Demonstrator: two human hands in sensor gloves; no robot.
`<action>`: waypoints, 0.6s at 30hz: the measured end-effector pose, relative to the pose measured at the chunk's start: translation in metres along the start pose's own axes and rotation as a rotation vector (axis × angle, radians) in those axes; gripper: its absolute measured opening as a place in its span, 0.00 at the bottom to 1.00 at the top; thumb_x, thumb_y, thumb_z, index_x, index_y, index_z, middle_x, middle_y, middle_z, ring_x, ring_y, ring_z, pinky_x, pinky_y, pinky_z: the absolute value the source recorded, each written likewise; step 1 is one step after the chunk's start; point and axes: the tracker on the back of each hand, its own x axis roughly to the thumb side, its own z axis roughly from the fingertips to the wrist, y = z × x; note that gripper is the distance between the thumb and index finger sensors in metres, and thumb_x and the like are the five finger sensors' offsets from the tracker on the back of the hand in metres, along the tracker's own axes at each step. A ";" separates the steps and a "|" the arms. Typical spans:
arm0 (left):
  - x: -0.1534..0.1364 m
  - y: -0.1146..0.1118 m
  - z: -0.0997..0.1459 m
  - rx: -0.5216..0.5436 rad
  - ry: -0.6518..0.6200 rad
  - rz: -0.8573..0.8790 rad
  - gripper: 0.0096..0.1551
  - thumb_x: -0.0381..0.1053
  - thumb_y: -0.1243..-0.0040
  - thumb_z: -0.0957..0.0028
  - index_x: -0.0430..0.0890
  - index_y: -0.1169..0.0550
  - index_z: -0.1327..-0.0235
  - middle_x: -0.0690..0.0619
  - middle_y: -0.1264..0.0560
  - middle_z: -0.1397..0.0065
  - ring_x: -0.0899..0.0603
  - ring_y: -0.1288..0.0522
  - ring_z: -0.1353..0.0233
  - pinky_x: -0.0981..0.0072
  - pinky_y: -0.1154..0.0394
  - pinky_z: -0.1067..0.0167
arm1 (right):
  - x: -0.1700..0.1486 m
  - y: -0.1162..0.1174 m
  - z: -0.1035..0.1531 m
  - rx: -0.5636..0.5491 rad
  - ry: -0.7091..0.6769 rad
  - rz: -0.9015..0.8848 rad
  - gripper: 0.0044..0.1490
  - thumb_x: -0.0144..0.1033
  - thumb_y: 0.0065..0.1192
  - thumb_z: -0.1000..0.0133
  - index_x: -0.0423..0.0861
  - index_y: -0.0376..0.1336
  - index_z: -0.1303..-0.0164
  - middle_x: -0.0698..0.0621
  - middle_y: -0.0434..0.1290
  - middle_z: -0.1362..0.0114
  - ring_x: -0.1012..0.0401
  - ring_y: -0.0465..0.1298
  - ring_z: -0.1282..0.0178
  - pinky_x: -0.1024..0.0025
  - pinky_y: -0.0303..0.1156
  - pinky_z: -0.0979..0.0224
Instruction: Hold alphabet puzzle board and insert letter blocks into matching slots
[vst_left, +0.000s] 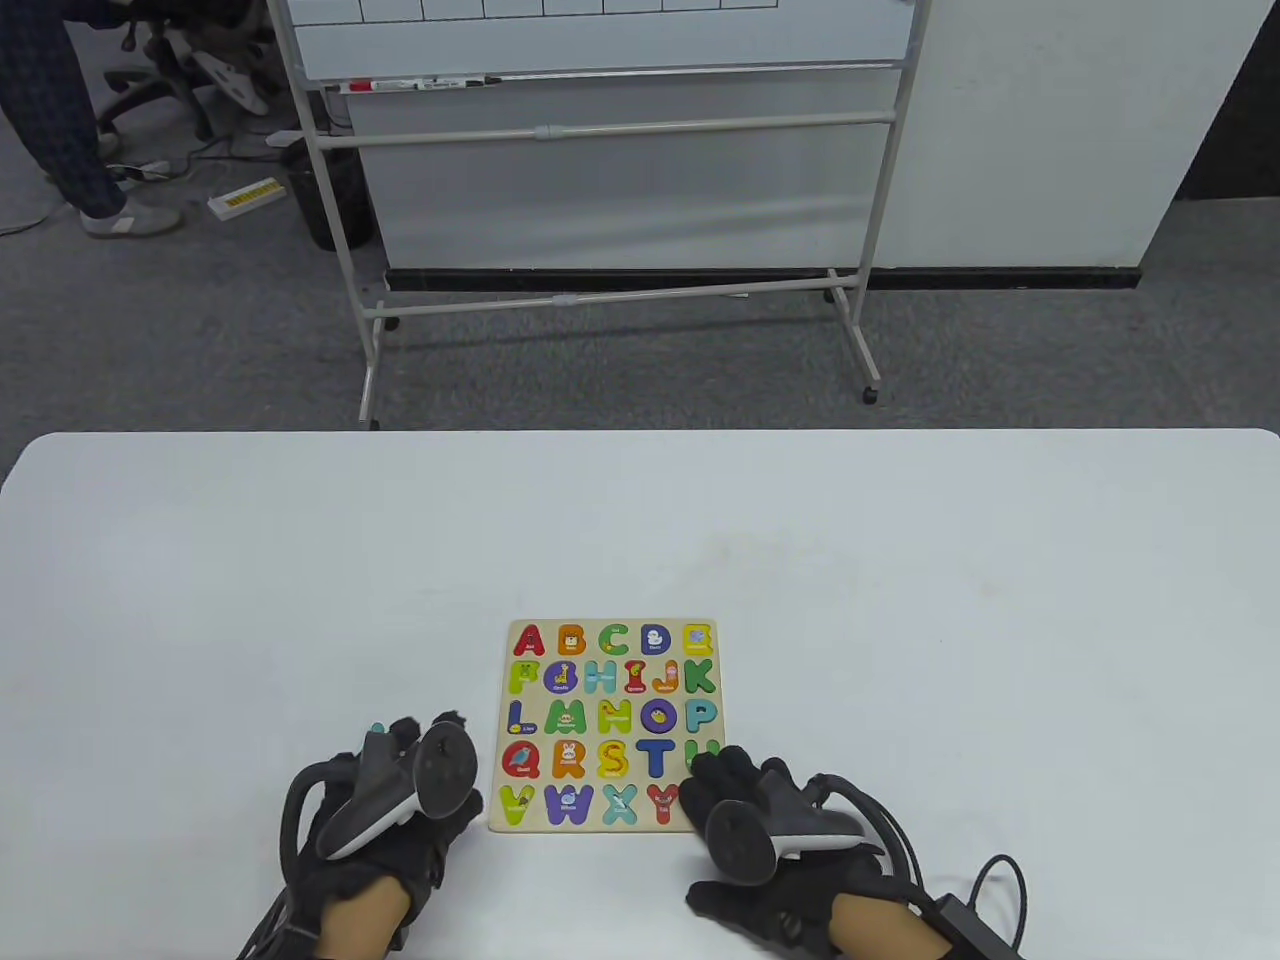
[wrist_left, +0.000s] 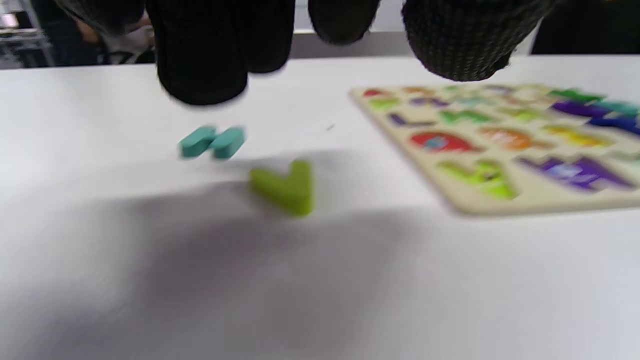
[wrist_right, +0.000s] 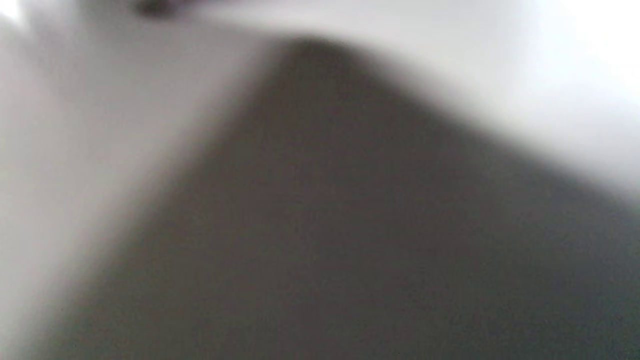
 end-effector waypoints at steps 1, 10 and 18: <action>-0.004 -0.009 -0.002 -0.025 0.033 -0.011 0.44 0.63 0.41 0.50 0.46 0.38 0.24 0.36 0.32 0.28 0.35 0.20 0.40 0.33 0.34 0.37 | 0.000 0.000 0.000 0.000 0.000 -0.001 0.62 0.75 0.22 0.47 0.48 0.08 0.27 0.45 0.08 0.21 0.46 0.13 0.20 0.42 0.20 0.23; -0.002 -0.029 -0.010 -0.008 0.150 -0.147 0.41 0.63 0.42 0.49 0.44 0.33 0.27 0.39 0.25 0.35 0.40 0.15 0.51 0.36 0.31 0.38 | 0.000 0.000 0.000 0.001 -0.001 -0.004 0.62 0.75 0.23 0.47 0.48 0.08 0.27 0.45 0.08 0.21 0.46 0.13 0.20 0.42 0.20 0.24; 0.012 -0.032 -0.012 0.057 0.165 -0.234 0.32 0.59 0.41 0.48 0.43 0.26 0.36 0.41 0.21 0.40 0.41 0.14 0.53 0.37 0.30 0.38 | 0.000 0.000 0.000 0.001 -0.001 -0.004 0.62 0.75 0.23 0.47 0.48 0.08 0.27 0.45 0.08 0.21 0.46 0.13 0.20 0.42 0.20 0.24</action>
